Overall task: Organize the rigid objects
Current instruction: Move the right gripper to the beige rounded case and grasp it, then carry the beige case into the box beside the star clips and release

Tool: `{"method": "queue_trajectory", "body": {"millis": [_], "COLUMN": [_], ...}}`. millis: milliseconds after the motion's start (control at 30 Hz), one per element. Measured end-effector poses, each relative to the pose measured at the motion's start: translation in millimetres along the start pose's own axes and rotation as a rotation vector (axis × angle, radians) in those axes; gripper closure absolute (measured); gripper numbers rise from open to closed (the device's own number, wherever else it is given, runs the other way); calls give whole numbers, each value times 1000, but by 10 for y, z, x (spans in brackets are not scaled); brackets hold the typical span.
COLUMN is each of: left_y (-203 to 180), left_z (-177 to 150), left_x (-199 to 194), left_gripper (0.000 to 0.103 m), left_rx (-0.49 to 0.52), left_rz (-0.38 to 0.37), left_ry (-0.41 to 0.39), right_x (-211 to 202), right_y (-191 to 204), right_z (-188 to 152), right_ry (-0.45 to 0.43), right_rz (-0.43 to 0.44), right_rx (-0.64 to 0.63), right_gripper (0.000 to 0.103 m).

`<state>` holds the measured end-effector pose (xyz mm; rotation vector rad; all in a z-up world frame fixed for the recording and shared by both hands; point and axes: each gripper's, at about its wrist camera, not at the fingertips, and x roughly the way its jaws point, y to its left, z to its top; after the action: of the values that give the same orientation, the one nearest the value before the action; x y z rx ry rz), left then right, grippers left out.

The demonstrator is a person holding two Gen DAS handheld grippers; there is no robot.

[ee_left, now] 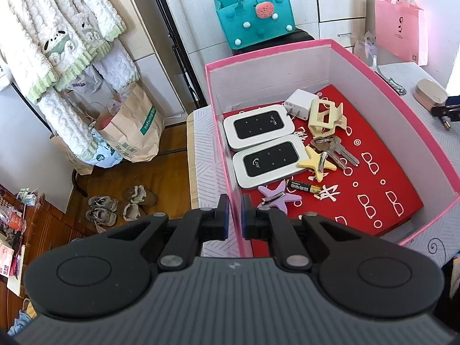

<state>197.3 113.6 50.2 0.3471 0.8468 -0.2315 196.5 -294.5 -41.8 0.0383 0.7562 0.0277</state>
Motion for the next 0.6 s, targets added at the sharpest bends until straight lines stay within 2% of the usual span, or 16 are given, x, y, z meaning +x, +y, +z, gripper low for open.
{"method": "queue_trajectory", "body": {"millis": [100,267,333,400,600], "left_y": [0,6,12,21,33], "left_z": [-6,-10,-9,-17,-25], "left_x": [1,1,2,-3,-2], "left_gripper": [96,96,96,96,96], "left_rx": [2,3,2,-2,-7], "left_rz": [-3,-10,-13,-18,-23], "left_ry": [-3,-6,-8,-9,-12], "right_x": [57,90,83,56,-5], "right_y": [32,63,72,75,79], "right_z": [-10,-27,-50,-61,-75], "right_ry": [-33,-71,-84,-95,-106], "right_rz": [-3,-1,-8,-23,-42], "right_rx": [-16,-21,-15,-9,2], "right_gripper": [16,15,16,26,26]}}
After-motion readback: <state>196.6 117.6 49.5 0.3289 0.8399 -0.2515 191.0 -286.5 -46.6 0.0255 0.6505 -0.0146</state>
